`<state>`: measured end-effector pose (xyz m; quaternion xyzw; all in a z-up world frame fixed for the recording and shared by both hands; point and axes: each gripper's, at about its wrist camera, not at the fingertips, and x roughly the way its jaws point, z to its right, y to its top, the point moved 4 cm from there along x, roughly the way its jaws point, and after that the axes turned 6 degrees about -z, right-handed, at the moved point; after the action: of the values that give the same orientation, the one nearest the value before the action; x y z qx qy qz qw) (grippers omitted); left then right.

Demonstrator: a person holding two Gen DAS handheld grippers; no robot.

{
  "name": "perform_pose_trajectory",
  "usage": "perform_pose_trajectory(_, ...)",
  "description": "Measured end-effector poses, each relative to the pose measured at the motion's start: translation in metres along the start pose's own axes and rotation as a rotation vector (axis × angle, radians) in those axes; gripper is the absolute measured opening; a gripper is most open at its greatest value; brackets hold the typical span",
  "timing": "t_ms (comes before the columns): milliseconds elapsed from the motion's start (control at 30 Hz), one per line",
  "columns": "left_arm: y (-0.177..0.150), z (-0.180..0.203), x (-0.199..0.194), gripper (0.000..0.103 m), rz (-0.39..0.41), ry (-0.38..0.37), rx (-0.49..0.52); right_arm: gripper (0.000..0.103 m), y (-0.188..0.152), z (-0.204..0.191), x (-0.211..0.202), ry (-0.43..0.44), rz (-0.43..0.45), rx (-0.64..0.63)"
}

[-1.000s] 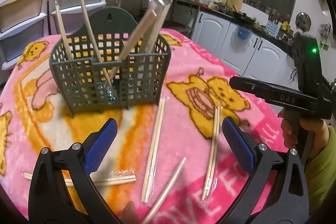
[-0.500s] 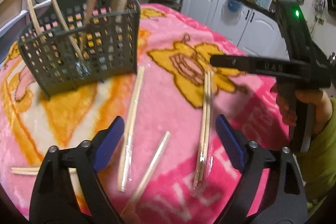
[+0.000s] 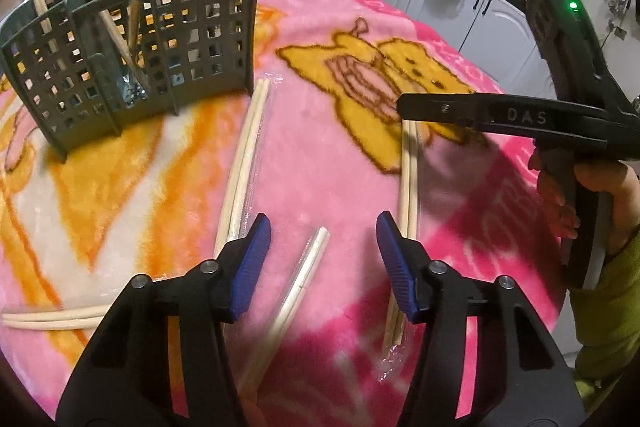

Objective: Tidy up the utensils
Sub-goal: 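Lower the right tool to a wrapped chopstick on the blanket while the left tool lowers to another, then close the right gripper on a wrapped chopstick while the left gripper closes on another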

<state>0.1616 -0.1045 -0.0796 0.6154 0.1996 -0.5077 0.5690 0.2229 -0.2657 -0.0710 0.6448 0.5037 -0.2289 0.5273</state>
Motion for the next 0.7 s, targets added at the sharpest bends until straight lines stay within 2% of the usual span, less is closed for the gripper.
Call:
perform_pose_trajectory(167,0.004,0.001,0.003,0.037,-0.017,0.020,0.015,0.049,0.006,0.007,0.006,0.010,-0.008,0.047)
perform_pose_trajectory(233,0.005,0.003,0.004,0.030,-0.021,0.025,0.029,0.049,0.009,0.009,0.007,0.015,-0.007,0.063)
perform_pose_trajectory(400,0.008,0.007,0.008,0.024,-0.031,0.041,0.050,0.036,0.016,0.013,0.011,-0.005,0.004,0.072)
perform_pose_trajectory(567,0.011,0.008,0.012,0.017,-0.032,0.059,0.060,0.016,0.021,0.019,0.014,-0.031,0.016,0.074)
perform_pose_trajectory(700,0.015,0.005,0.016,0.011,-0.035,0.057,0.044,0.009,0.022,0.018,0.011,-0.026,0.034,0.067)
